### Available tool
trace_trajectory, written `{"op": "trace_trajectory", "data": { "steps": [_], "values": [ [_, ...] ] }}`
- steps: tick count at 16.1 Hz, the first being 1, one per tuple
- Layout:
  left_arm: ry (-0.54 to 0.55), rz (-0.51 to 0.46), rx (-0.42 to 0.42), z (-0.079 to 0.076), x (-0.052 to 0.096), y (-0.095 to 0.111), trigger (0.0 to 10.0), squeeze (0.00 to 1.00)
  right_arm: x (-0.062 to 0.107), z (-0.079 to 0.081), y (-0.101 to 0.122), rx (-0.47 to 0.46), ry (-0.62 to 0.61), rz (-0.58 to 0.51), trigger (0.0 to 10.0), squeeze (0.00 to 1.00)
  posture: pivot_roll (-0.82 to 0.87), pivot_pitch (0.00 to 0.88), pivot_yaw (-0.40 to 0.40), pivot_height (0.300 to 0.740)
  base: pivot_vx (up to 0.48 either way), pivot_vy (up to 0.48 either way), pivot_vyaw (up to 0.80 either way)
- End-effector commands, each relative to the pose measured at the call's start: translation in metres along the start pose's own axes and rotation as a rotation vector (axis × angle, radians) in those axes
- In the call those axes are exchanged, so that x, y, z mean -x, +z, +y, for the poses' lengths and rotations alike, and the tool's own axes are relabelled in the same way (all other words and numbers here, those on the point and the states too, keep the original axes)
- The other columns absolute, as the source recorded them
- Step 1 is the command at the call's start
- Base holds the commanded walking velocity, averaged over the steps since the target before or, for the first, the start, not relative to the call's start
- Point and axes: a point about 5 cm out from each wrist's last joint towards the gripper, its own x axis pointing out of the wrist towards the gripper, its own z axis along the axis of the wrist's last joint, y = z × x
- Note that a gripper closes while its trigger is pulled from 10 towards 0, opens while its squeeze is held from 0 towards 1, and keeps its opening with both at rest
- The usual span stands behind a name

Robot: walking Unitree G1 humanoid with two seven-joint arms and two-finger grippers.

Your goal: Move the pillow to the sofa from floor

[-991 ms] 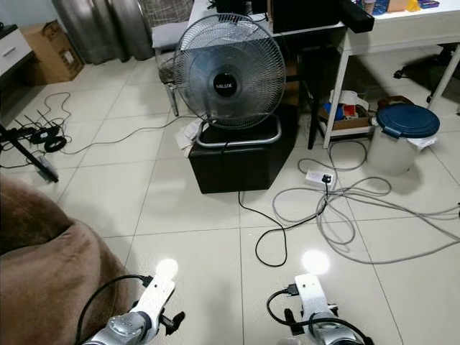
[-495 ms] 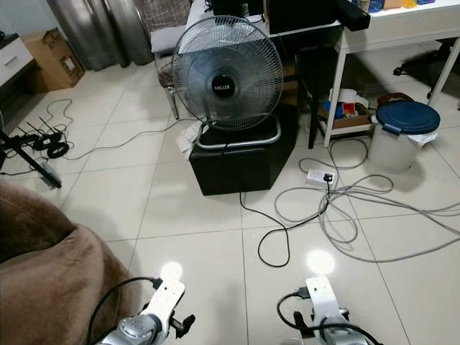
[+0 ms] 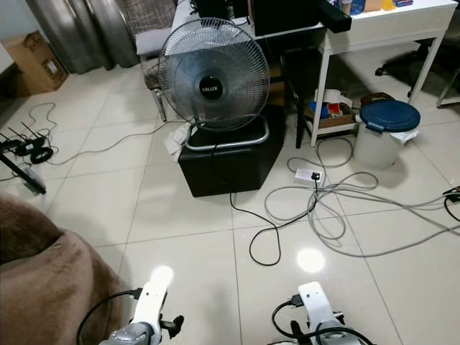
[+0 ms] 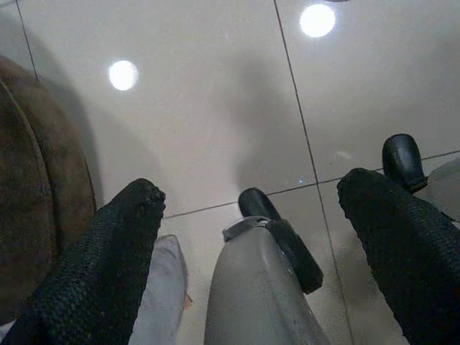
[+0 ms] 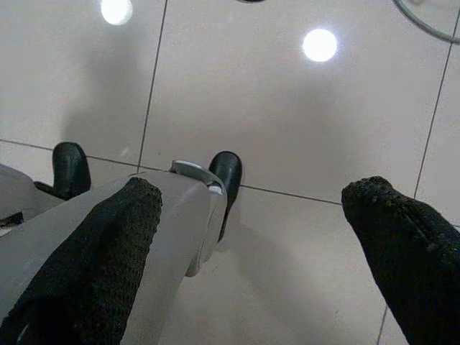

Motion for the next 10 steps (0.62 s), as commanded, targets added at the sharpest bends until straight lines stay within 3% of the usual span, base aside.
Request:
{"op": "trace_trajectory", "data": {
  "steps": [1, 4, 5, 10],
  "values": [
    [0.033, 0.009, 0.02, 0.009, 0.001, -0.003, 10.0, 0.0, -0.001, 0.005, 0.008, 0.026, 0.023, -0.018, 10.0, 0.0, -0.23, 0.0, 0.14, 0.731, 0.0, 0.0, 0.0],
    [0.043, -0.01, 0.016, 0.013, 0.001, 0.0, 10.0, 0.0, -0.002, 0.008, 0.011, 0.104, 0.025, -0.014, 10.0, 0.0, -0.17, 0.0, 0.077, 0.731, 0.0, 0.0, 0.0],
    [0.068, -0.014, 0.03, 0.016, 0.002, 0.0, 10.0, 0.0, -0.002, 0.008, 0.012, 0.111, 0.016, -0.017, 10.0, 0.0, -0.11, 0.0, 0.022, 0.731, 0.0, 0.0, 0.0],
    [0.121, -0.006, 0.07, 0.023, 0.003, -0.003, 10.0, 0.0, -0.003, 0.013, 0.016, 0.167, 0.024, -0.037, 10.0, 0.0, 0.02, 0.0, -0.056, 0.731, 0.0, 0.0, 0.0]
  ]
}}
